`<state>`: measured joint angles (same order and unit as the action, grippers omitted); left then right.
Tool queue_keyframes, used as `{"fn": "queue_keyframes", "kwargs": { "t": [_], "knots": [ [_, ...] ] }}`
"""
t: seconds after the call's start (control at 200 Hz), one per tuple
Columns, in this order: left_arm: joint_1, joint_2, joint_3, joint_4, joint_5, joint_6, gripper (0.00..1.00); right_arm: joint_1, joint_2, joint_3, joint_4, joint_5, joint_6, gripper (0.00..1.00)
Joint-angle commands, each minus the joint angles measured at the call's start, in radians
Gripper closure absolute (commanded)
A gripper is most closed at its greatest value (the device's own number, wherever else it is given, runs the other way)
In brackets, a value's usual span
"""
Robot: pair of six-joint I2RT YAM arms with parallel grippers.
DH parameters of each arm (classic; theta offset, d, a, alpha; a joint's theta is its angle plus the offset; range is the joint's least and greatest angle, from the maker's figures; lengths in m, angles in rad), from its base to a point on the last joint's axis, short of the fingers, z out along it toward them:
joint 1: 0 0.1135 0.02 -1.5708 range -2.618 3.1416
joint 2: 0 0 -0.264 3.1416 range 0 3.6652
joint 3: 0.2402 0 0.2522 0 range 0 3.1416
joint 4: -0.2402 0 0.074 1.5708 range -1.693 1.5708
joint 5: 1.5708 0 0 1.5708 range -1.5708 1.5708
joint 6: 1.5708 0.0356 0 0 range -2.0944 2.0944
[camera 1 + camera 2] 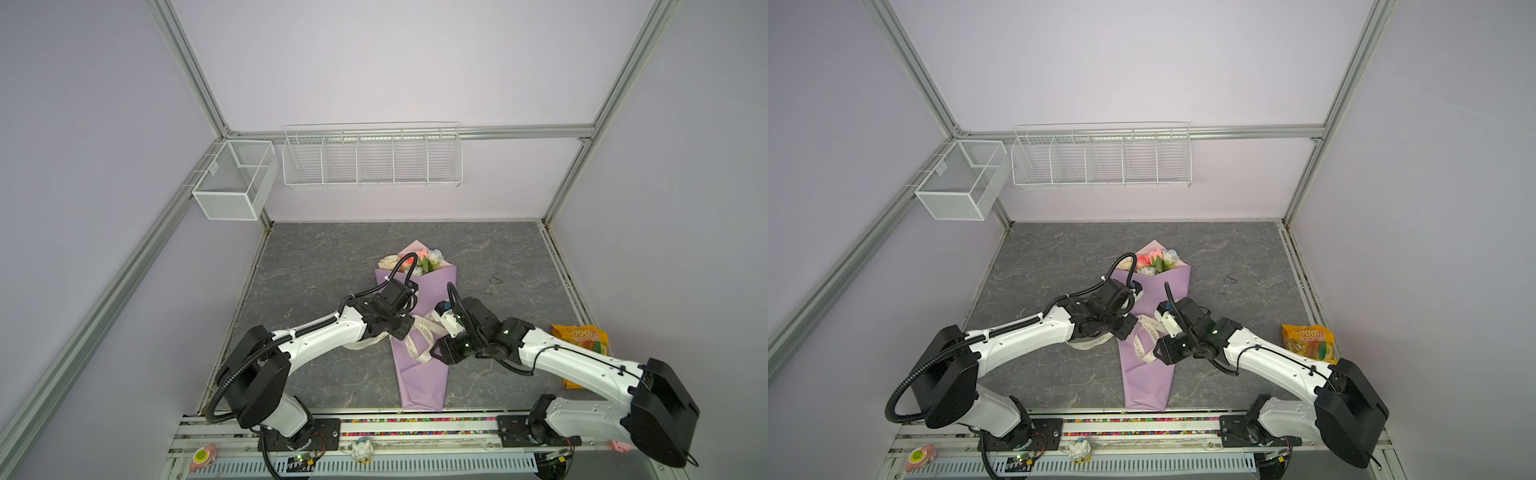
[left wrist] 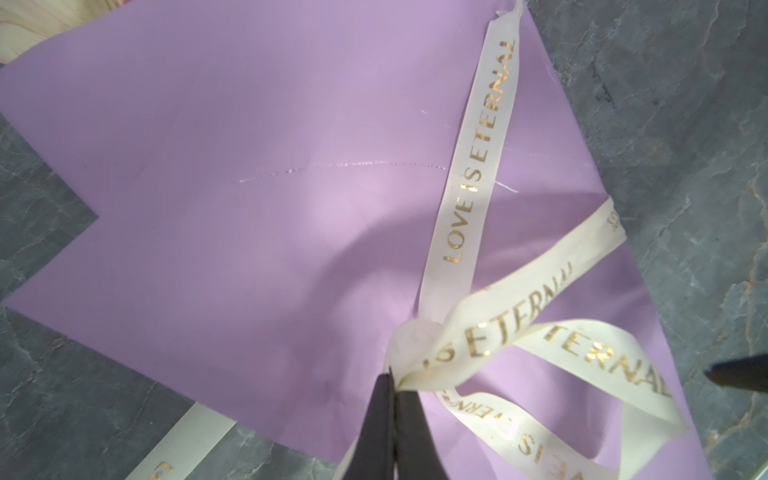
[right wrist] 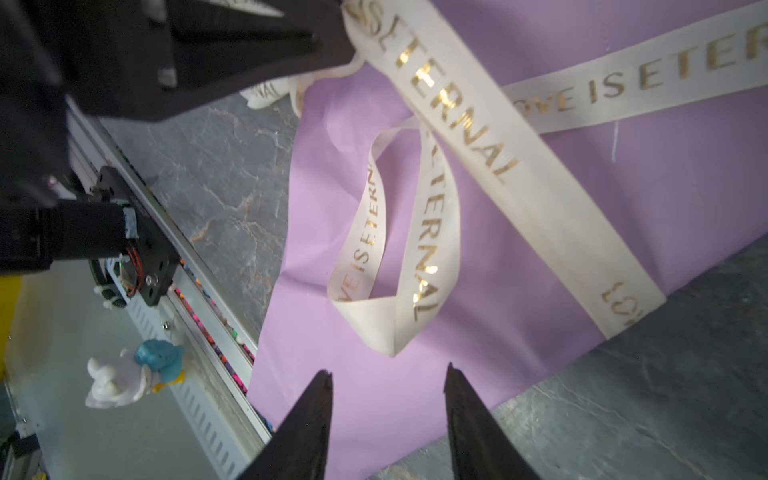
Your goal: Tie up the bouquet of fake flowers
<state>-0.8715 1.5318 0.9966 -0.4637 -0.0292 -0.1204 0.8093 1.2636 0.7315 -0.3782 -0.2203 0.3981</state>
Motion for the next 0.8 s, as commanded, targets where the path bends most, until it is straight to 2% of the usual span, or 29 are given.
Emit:
{"fn": "queue_keyframes", "kwargs": {
  "t": [0.0,0.125,0.25,0.375,0.455,0.515,0.655,0.695,0.795],
  "knots": [
    [-0.001,-0.002,-0.007,-0.009,0.002,-0.010,1.00,-0.007,0.060,0.011,0.096,0.033,0.074,0.48],
    [-0.001,0.007,-0.003,-0.008,0.005,-0.007,1.00,-0.007,0.126,0.023,0.163,0.049,0.113,0.48],
    [0.000,0.010,-0.001,-0.009,0.008,-0.013,1.00,-0.007,0.152,0.041,0.187,0.052,0.120,0.65],
    [0.004,0.011,-0.008,-0.001,0.028,-0.034,1.00,-0.007,0.155,0.031,0.196,0.053,0.128,0.74],
    [0.006,0.010,-0.012,-0.001,0.028,-0.044,0.98,-0.006,0.144,0.029,0.181,0.068,0.133,0.87],
    [0.012,0.001,-0.013,-0.006,0.018,-0.072,0.85,-0.004,0.127,0.018,0.177,0.086,0.139,0.93],
    [0.051,-0.090,-0.065,0.020,0.028,-0.175,0.53,-0.003,0.113,0.017,0.139,0.094,0.136,0.93],
    [0.055,-0.141,-0.100,0.035,0.014,-0.207,0.46,-0.003,0.113,0.019,0.133,0.093,0.136,0.93],
    [0.066,-0.264,-0.194,0.059,-0.024,-0.302,0.37,-0.002,0.115,0.027,0.128,0.089,0.130,0.93]
  ]
}}
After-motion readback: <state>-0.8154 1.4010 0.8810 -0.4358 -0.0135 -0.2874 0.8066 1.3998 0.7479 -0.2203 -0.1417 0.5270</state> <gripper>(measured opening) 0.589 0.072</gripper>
